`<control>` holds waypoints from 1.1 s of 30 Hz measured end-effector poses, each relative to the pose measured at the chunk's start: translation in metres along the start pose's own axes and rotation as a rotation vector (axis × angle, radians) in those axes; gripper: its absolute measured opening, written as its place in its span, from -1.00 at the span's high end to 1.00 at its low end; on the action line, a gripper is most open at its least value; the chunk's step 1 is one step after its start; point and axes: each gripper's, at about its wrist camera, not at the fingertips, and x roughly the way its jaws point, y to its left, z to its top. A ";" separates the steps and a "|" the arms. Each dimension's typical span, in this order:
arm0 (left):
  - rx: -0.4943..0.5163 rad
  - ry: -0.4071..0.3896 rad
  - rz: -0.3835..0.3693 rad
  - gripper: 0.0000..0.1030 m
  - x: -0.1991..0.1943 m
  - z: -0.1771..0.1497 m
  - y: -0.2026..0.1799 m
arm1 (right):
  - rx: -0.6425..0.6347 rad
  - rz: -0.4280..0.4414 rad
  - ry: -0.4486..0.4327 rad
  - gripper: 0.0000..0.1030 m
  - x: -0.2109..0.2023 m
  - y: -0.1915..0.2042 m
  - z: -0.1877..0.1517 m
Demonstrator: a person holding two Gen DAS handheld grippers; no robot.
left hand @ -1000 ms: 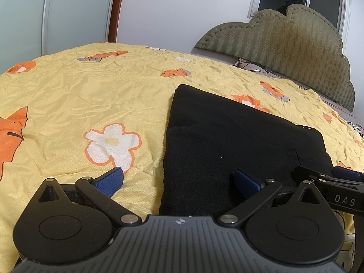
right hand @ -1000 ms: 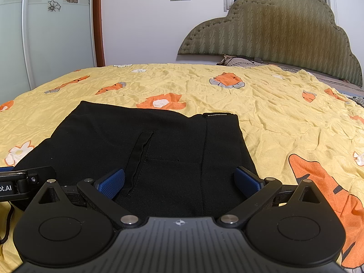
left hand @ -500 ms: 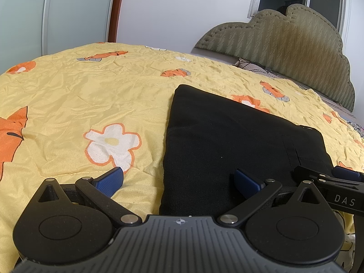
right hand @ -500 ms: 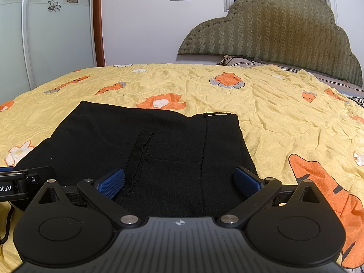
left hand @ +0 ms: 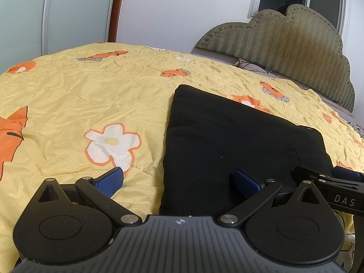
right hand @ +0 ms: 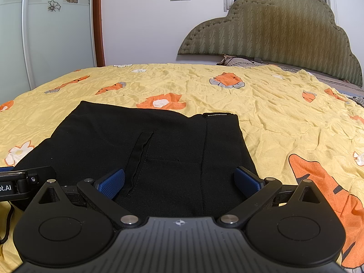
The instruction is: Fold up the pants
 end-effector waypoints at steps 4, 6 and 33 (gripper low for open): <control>0.000 0.000 0.000 -1.00 0.000 0.000 0.000 | 0.000 0.000 0.000 -1.00 0.000 0.000 0.000; -0.001 0.000 -0.001 -1.00 0.000 0.000 0.000 | 0.000 0.000 0.000 -1.00 0.000 0.000 0.000; 0.048 -0.039 0.039 -1.00 -0.031 -0.002 -0.016 | 0.000 0.000 0.000 -1.00 0.000 0.000 0.000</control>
